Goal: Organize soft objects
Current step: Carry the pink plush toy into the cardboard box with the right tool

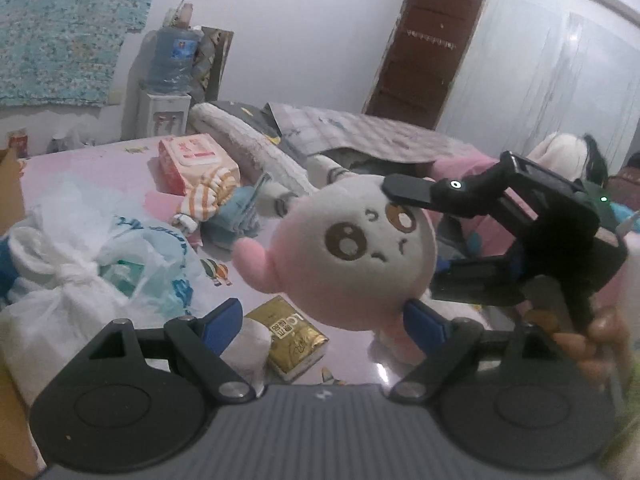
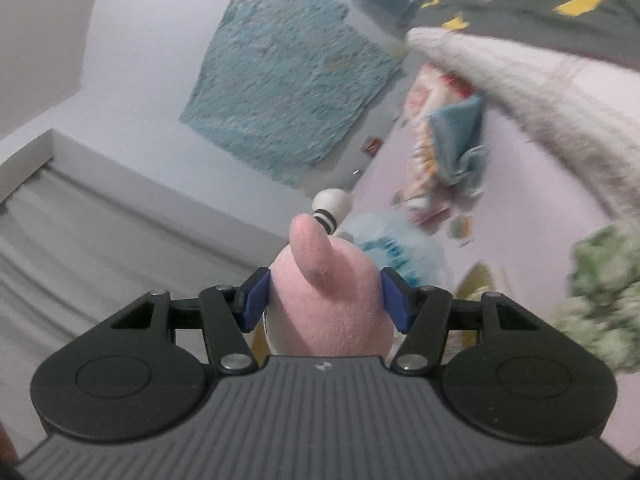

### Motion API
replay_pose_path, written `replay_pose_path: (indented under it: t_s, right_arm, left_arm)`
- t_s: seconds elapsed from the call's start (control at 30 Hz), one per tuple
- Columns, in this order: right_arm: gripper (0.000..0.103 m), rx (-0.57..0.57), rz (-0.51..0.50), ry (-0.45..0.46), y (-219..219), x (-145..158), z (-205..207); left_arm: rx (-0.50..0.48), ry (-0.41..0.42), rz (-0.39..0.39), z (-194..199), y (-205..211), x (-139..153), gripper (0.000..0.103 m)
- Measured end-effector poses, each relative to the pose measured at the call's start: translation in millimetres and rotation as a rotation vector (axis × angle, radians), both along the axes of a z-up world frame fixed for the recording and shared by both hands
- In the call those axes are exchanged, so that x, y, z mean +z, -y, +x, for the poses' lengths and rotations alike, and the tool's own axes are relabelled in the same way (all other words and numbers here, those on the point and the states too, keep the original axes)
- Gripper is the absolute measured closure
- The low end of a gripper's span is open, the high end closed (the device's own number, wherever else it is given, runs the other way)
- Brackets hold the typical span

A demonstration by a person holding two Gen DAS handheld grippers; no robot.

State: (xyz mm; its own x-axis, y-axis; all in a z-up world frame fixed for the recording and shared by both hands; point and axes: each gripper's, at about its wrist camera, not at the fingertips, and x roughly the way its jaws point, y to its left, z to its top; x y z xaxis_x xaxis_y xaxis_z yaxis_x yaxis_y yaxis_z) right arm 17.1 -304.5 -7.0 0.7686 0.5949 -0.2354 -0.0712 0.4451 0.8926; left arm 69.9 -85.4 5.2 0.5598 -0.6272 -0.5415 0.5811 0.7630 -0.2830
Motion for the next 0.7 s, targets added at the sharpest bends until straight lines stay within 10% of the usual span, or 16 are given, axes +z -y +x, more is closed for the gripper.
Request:
replay_pose_path:
  t_s: [0.4, 0.7]
  right_arm:
    - [0.044, 0.398, -0.017, 0.055, -139.9, 56.1, 78.6]
    - [0.044, 0.634, -0.033, -0.103, -298.9, 55.4, 172.3]
  left_arm:
    - [0.268, 0.088, -0.068, -31.4, -109.1, 38.6, 0.015]
    - [0.613, 0.060, 0.011, -4.8, -211.4, 41.2, 0.015]
